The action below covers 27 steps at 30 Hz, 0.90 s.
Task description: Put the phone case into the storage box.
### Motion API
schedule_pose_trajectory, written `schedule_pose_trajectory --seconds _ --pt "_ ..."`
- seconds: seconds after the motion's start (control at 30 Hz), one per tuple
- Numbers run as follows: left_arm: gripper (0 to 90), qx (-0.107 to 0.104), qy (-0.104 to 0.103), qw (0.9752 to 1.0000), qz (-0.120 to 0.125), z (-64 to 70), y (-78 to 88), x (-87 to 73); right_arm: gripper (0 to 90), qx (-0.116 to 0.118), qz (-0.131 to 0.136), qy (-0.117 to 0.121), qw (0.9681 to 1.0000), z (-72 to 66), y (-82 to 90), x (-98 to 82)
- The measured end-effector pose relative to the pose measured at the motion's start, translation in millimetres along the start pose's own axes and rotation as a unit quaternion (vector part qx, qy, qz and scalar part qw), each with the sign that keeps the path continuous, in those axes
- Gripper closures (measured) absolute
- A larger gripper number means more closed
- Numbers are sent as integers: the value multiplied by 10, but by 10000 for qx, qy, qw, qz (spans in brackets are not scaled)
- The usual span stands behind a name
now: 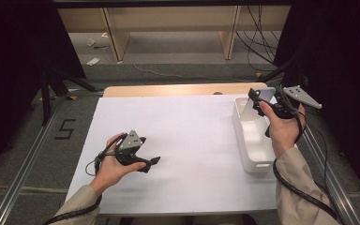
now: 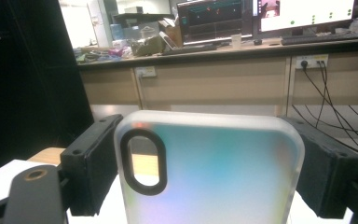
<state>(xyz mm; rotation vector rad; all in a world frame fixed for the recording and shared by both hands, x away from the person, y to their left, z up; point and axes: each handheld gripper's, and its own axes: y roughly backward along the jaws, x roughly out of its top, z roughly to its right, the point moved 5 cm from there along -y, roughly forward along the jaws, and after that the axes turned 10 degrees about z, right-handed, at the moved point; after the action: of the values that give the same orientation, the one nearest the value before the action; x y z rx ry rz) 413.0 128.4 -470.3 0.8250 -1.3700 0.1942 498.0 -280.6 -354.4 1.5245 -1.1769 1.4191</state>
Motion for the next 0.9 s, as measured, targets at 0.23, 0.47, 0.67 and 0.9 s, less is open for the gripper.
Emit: schedule_pose_trajectory --seconds 0.23,0.47,0.67,0.9 --pt "93 2 -4 10000 -4 -1 0 -1 187 -42 -25 8 10000 19 2 -7" --pt "93 -4 -5 10000 -6 1 -1 -1 187 -85 -41 38 9999 44 2 -16" --pt "94 3 -2 10000 -1 0 0 0 188 -118 -73 53 9999 66 2 -29" --pt "94 7 -3 10000 6 -2 0 2 188 -144 -99 60 9998 81 4 -37"
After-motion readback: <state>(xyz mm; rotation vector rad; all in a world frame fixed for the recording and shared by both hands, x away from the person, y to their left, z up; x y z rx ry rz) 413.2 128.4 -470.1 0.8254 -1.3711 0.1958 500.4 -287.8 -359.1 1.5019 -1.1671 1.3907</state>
